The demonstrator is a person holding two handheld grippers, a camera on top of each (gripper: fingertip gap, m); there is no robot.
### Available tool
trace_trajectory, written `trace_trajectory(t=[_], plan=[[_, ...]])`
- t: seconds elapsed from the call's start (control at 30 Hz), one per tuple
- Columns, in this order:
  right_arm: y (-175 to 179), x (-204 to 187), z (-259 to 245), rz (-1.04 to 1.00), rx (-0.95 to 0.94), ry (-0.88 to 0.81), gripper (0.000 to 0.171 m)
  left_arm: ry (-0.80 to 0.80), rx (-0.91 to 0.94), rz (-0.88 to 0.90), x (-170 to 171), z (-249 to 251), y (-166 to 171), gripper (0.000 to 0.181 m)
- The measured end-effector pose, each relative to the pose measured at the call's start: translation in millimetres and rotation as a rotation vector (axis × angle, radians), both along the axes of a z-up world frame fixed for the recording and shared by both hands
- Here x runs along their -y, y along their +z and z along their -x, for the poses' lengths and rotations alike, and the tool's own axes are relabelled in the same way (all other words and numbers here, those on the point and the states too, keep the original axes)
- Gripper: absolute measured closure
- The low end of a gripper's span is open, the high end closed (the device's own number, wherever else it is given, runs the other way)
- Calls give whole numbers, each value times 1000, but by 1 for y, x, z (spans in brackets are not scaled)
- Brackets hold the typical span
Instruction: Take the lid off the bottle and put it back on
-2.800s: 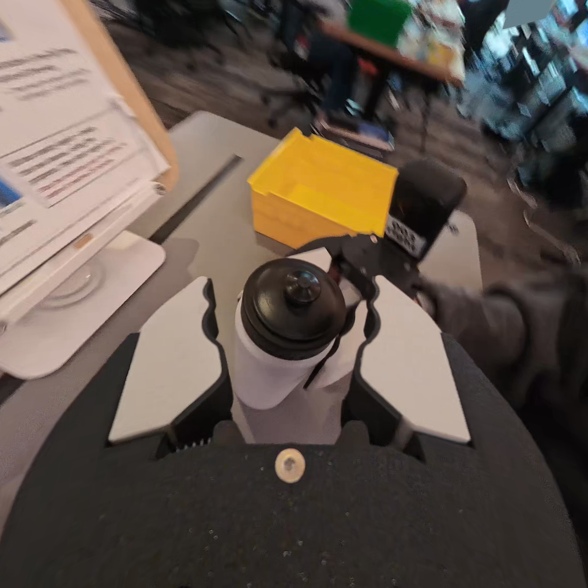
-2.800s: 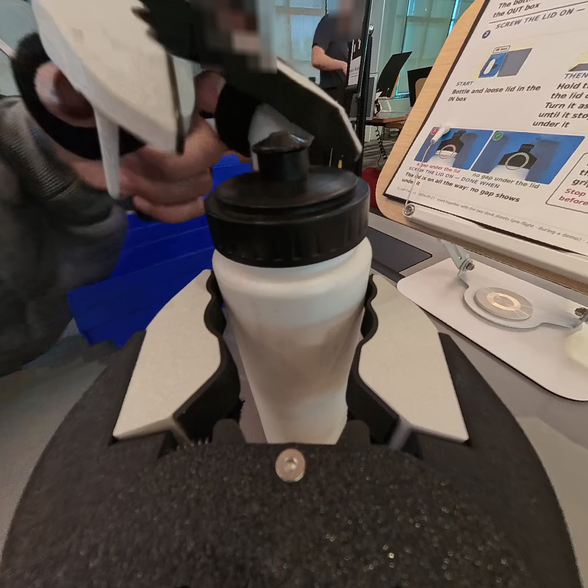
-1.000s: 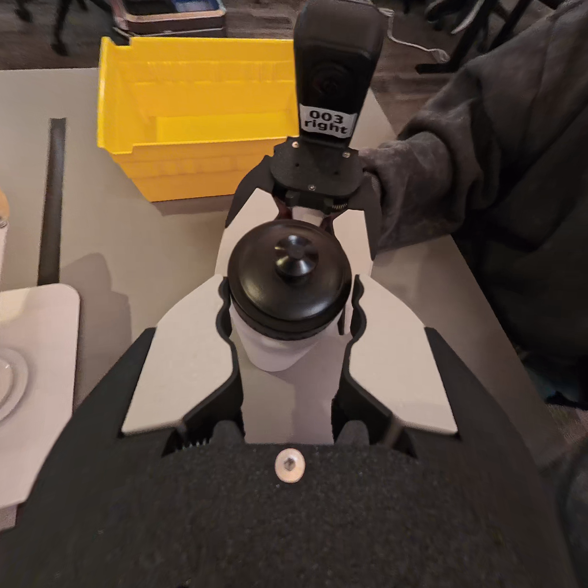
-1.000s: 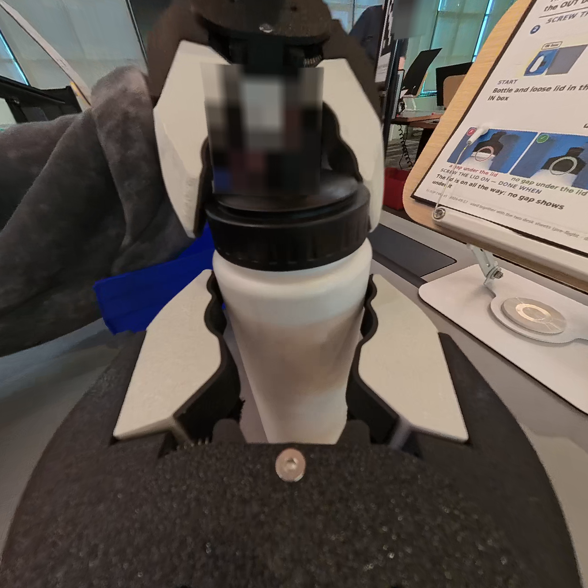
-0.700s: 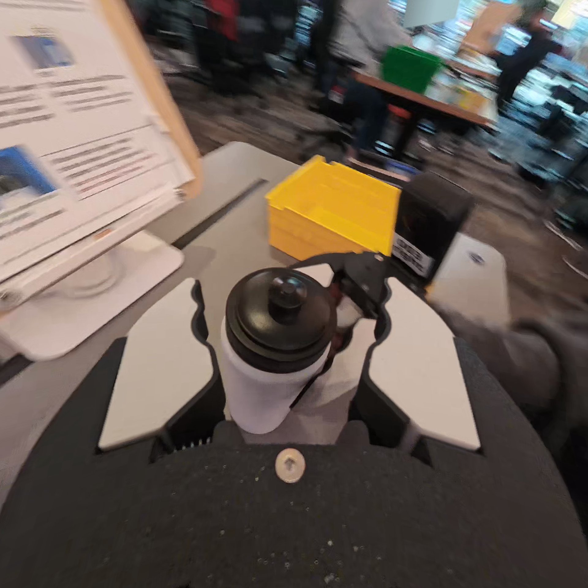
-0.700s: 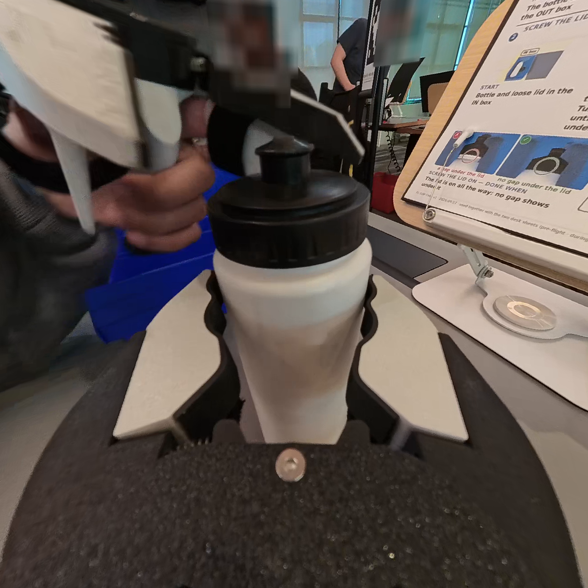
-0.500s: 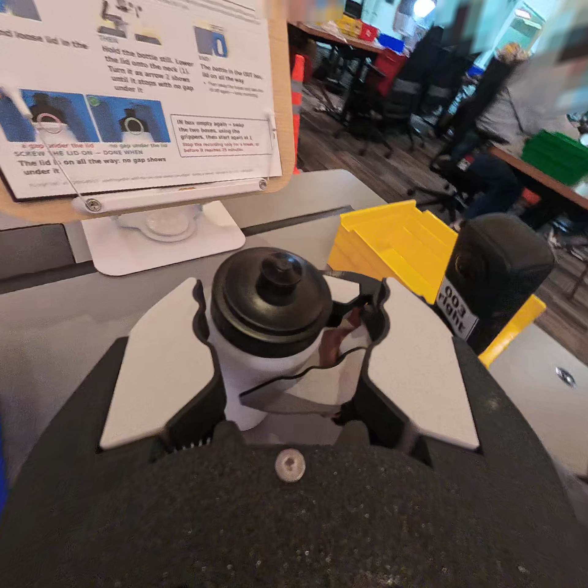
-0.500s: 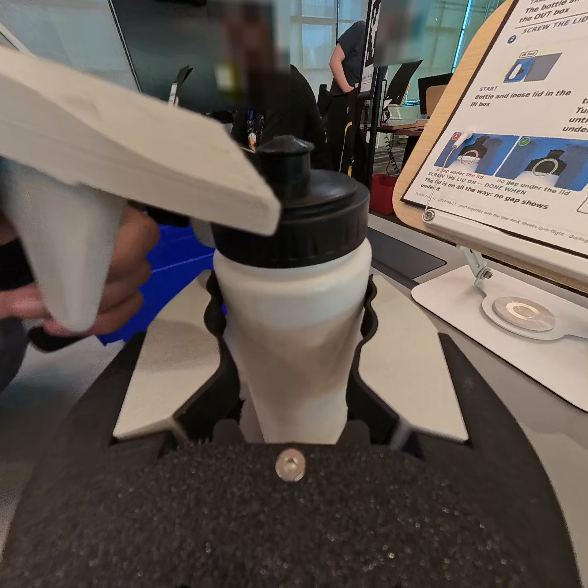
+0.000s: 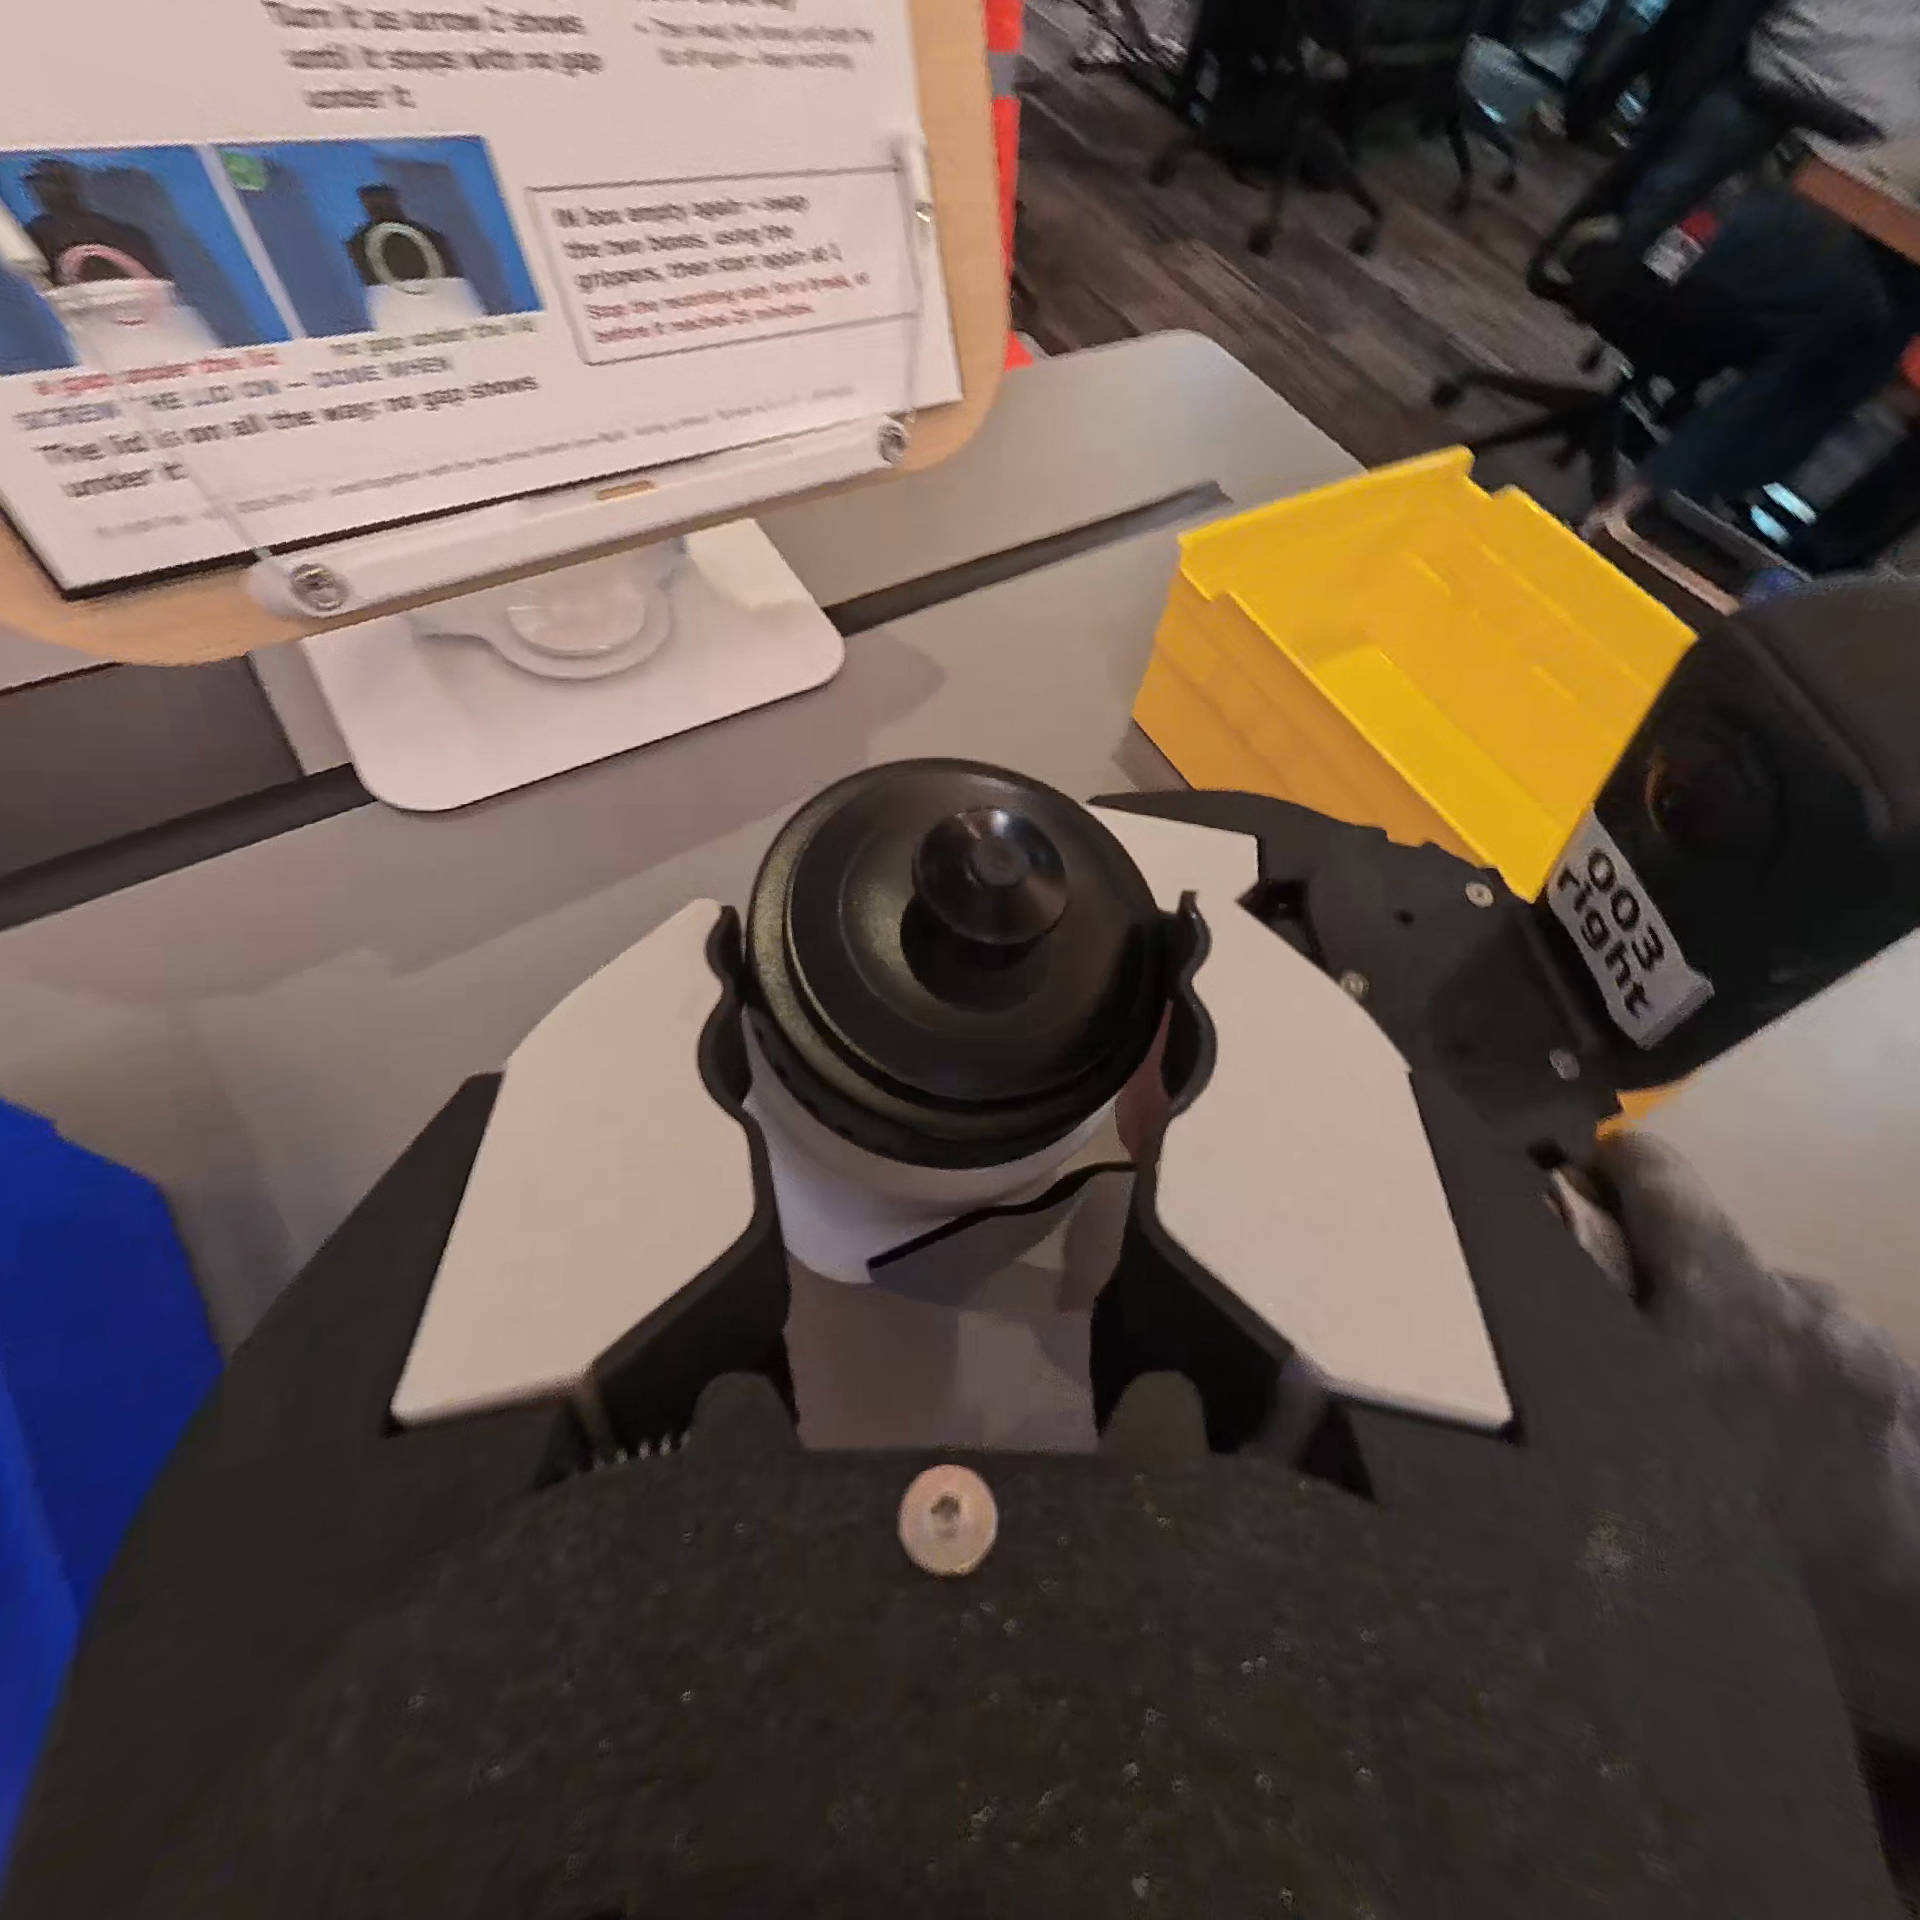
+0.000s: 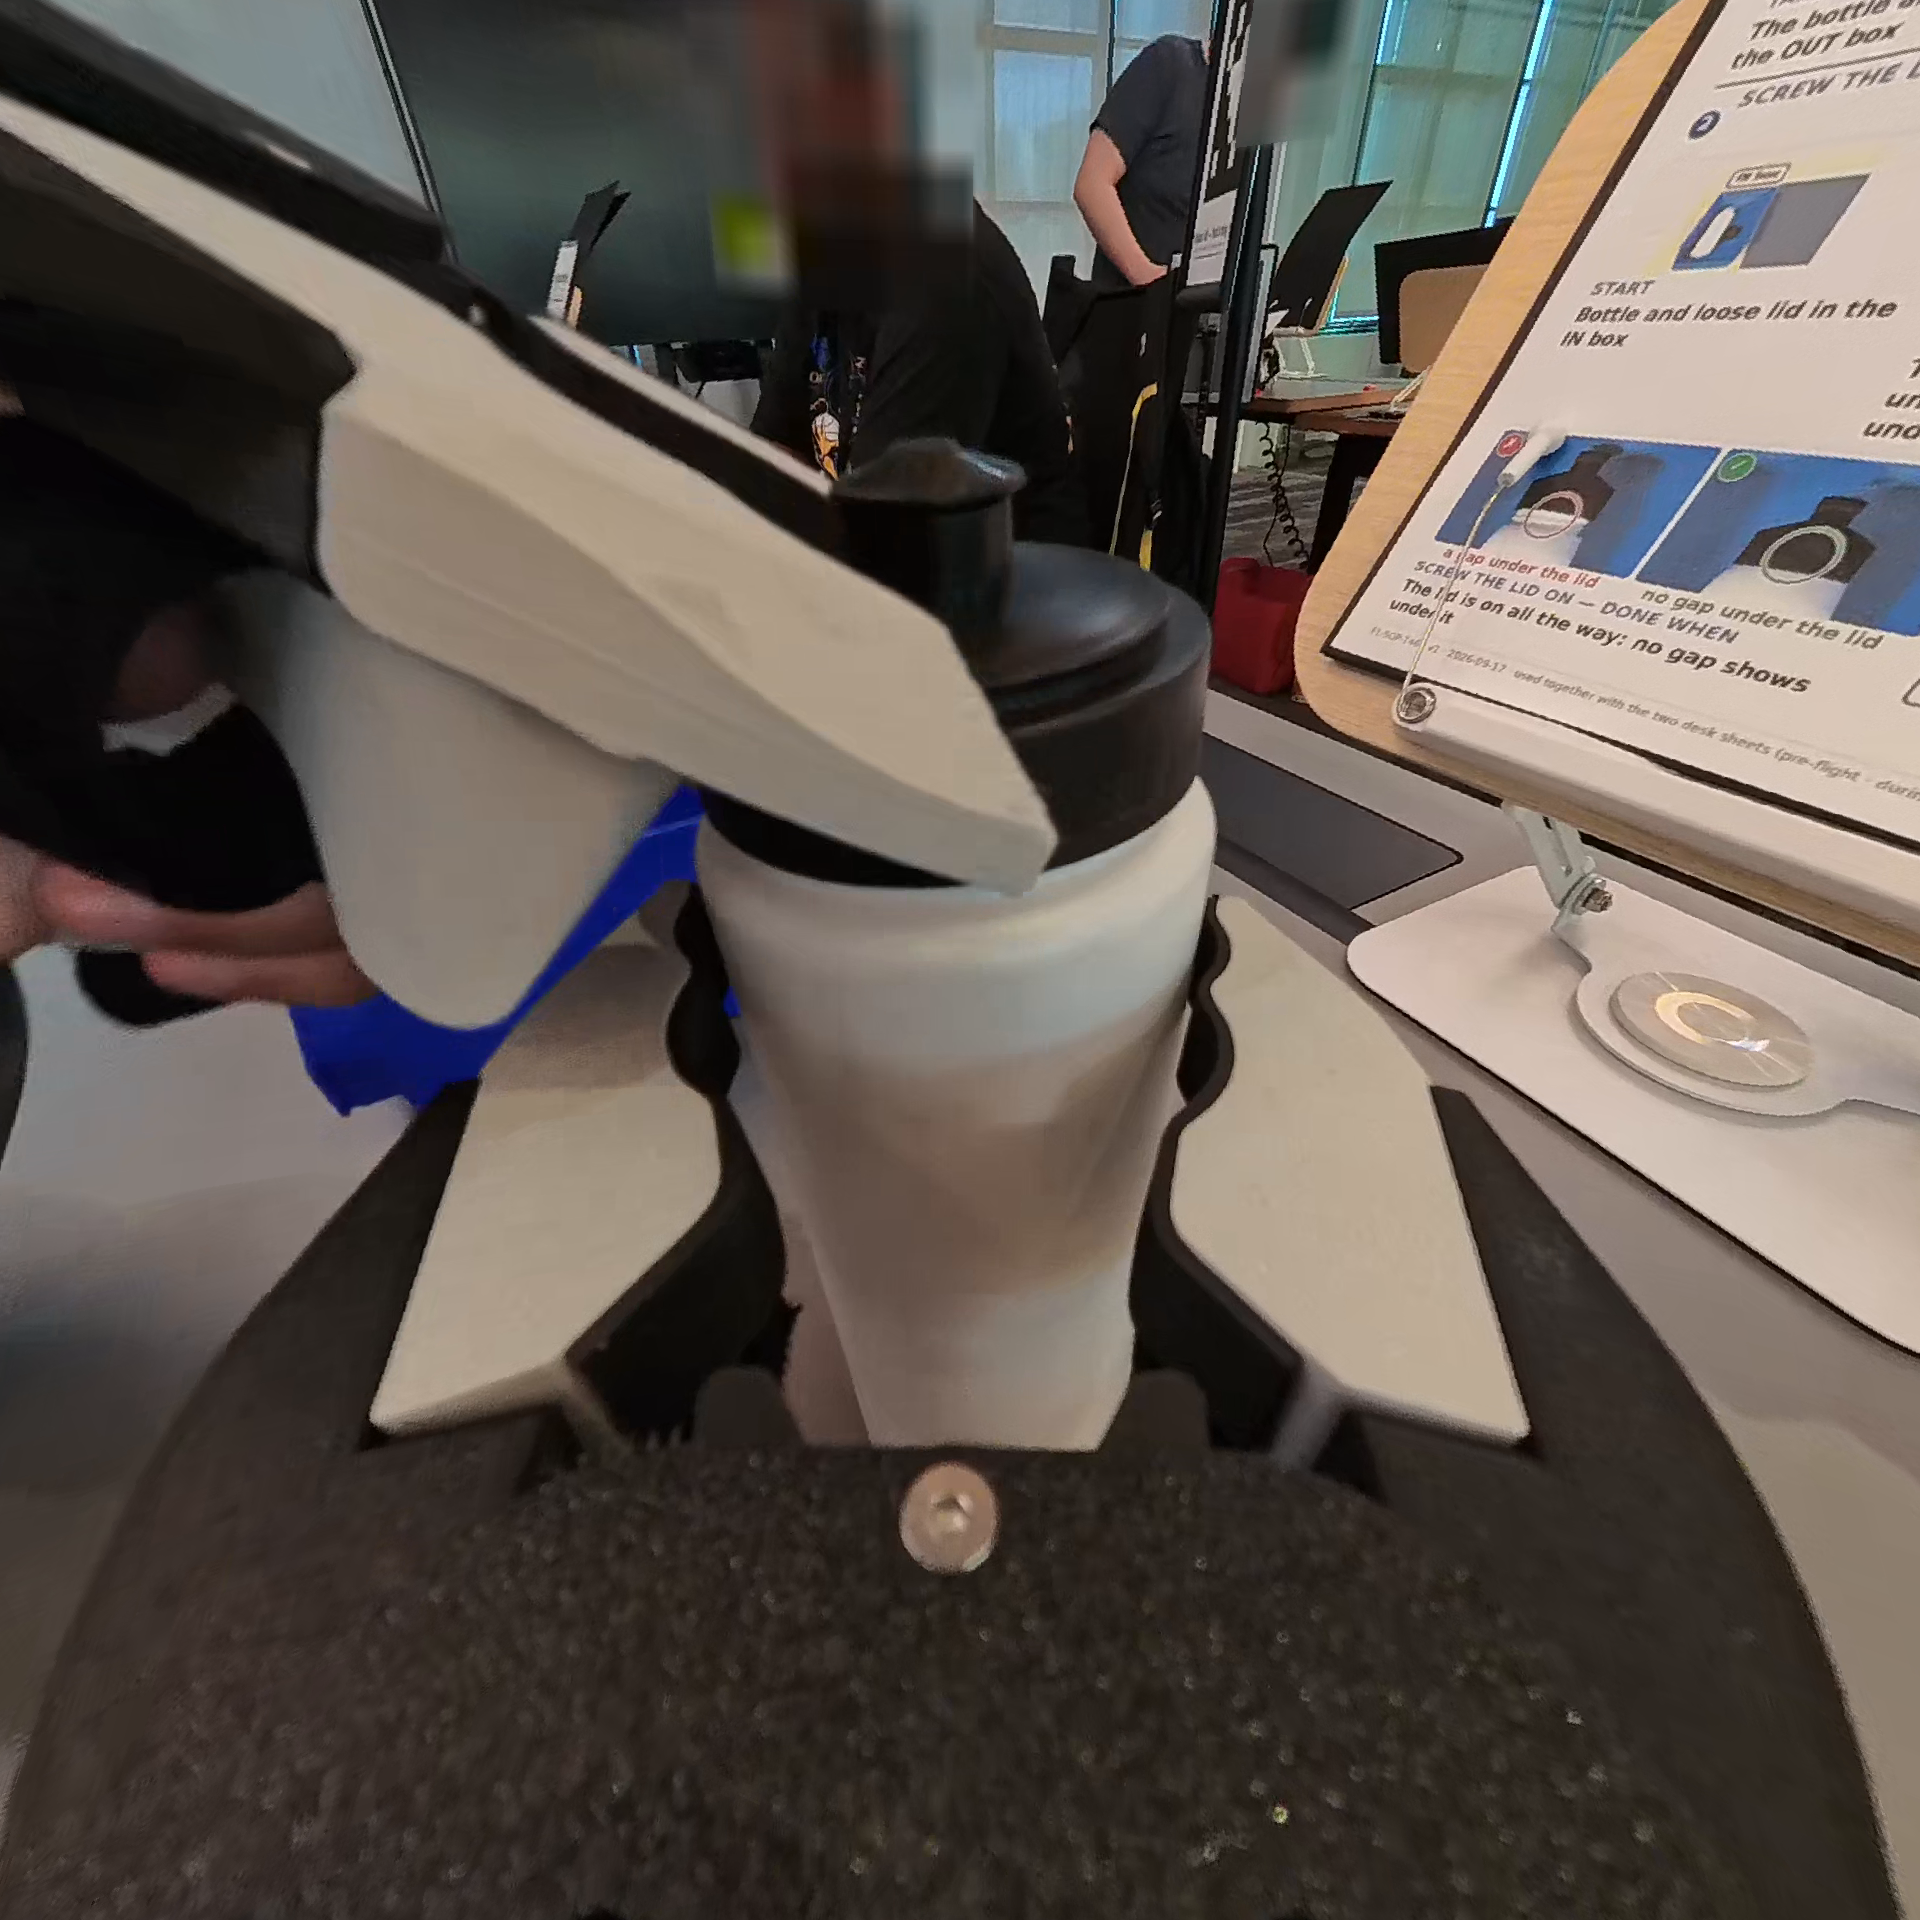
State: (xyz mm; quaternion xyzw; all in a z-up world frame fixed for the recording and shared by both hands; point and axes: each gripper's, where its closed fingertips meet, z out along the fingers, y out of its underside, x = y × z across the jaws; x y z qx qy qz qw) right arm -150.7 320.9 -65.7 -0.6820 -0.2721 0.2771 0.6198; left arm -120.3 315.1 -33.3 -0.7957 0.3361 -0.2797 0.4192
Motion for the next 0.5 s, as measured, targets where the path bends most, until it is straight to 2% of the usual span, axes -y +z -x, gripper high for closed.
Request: trace_trajectory(t=[0.27,0.5], plan=[[0,-1,0,5,0,-2,86,-377,-179,-8,7,5,-6,106],[-2,0,-1,25,20,7,87,-672,-219,-39,10,17,-7,110]])
